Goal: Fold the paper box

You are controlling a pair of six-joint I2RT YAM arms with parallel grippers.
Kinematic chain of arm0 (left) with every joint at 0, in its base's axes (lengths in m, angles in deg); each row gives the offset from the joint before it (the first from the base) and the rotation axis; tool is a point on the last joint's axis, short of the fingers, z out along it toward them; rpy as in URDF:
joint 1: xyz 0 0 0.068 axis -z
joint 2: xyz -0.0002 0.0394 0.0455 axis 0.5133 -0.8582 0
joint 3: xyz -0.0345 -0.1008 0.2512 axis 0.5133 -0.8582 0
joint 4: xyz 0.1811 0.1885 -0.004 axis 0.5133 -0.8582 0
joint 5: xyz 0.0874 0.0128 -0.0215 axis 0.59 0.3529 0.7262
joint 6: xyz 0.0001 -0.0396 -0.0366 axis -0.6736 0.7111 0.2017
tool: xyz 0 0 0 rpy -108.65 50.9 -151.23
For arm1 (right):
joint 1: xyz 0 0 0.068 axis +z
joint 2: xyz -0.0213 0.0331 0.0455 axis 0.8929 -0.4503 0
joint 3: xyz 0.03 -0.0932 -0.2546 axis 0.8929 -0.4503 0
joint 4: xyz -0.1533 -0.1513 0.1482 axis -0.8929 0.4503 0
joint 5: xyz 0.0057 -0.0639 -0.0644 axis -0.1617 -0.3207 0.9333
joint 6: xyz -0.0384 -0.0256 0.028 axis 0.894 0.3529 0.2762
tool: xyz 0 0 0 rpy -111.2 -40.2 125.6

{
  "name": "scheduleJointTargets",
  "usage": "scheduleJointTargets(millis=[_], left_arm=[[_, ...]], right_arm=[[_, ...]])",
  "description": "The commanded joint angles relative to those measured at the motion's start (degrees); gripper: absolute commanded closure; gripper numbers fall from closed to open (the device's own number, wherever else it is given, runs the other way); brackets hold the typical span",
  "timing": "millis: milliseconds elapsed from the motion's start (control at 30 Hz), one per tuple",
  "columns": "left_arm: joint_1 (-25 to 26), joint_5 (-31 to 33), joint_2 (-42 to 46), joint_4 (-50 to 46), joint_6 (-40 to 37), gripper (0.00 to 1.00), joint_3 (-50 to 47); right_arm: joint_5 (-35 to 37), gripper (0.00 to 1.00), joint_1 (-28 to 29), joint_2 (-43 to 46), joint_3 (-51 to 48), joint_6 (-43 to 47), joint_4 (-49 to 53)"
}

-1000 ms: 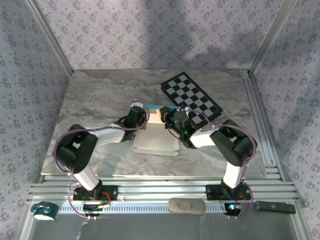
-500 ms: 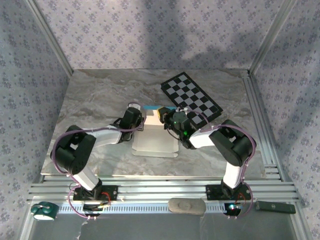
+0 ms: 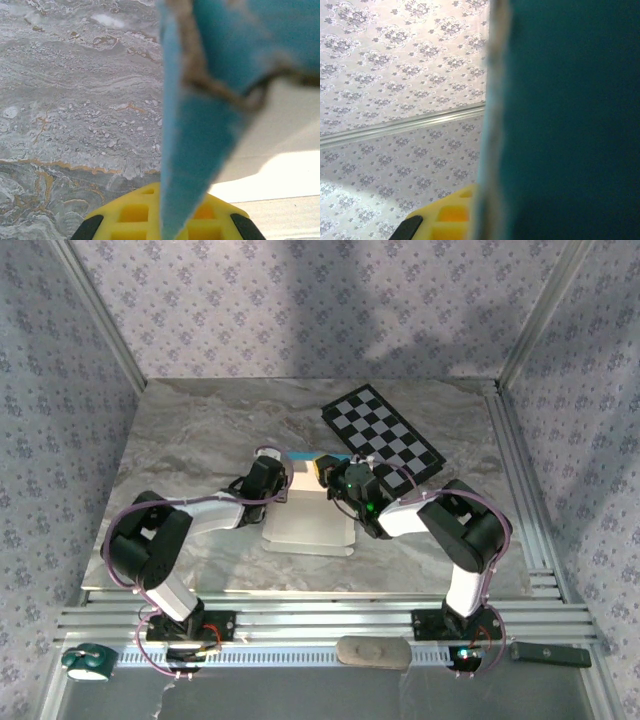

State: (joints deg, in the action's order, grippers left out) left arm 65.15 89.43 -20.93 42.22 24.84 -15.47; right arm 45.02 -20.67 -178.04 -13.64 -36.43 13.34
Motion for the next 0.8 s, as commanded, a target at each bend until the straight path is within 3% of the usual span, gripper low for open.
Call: scheduleJointTargets(millis=[0,100,333,600,767], left_arm=[[-0.07,0.35,2.22,0.23,0.58,0.81,0.00],[-0.05,-2.37,4.37,1.84,-0.69,0.66,-1.47],[-1.59,-9.23,10.42,1.29,-3.10,0.51,-3.93],[-5.12,-16.97,16.57,-4.22,-6.02,0.48,-5.66],[-8.06,-24.78,16.88,-5.08,-7.87,0.52,-5.16]], right_arm=[[-0.21,1.00,0.24,-1.92,-0.26,0.86,0.68],[-0.04,1.00,0.08,-1.86,-0.44,0.88,0.70],[0.05,1.00,-0.51,-1.67,-0.75,0.96,0.78],[-0.61,1.00,-1.43,-1.24,-0.61,1.07,1.37],[-1.07,1.00,-1.70,-1.06,-0.28,1.13,1.93]])
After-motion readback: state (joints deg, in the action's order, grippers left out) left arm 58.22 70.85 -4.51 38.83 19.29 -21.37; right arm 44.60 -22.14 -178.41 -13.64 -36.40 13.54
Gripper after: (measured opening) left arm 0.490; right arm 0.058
